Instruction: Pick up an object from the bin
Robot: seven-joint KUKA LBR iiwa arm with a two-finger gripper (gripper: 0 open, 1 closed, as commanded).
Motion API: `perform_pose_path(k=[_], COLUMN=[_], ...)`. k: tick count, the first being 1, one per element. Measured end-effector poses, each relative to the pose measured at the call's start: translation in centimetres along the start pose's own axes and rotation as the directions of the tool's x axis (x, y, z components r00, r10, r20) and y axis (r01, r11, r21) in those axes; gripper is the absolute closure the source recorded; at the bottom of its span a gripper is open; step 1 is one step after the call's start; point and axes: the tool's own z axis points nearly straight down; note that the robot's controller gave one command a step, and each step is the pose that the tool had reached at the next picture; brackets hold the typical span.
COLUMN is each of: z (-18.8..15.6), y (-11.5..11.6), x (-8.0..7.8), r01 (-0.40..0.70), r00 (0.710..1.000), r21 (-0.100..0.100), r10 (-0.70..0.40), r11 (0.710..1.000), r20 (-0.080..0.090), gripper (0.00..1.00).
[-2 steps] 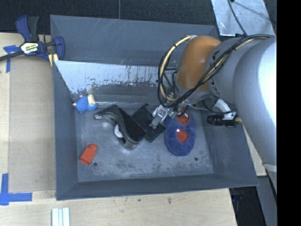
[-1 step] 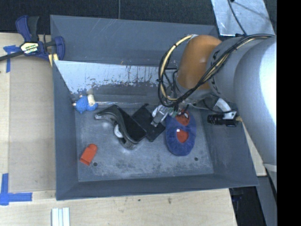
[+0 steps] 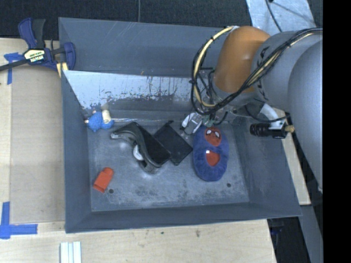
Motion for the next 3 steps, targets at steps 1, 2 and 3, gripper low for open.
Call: perform_pose_path(k=[1, 2, 3], z=[-0.8, -3.2, -4.9], y=[0.0, 0.1, 0.2], x=[-0.1, -0.3, -0.4], r01=[0.003, 0.006, 0.009], r00=[1.0, 1.0, 1.0], r21=[0.002, 0.001, 0.001], r10=[-0.003, -0.006, -0.009], r11=[1.0, 1.0, 1.0], r20=[-0.001, -0.001, -0.001], gripper=[1.0, 1.0, 1.0])
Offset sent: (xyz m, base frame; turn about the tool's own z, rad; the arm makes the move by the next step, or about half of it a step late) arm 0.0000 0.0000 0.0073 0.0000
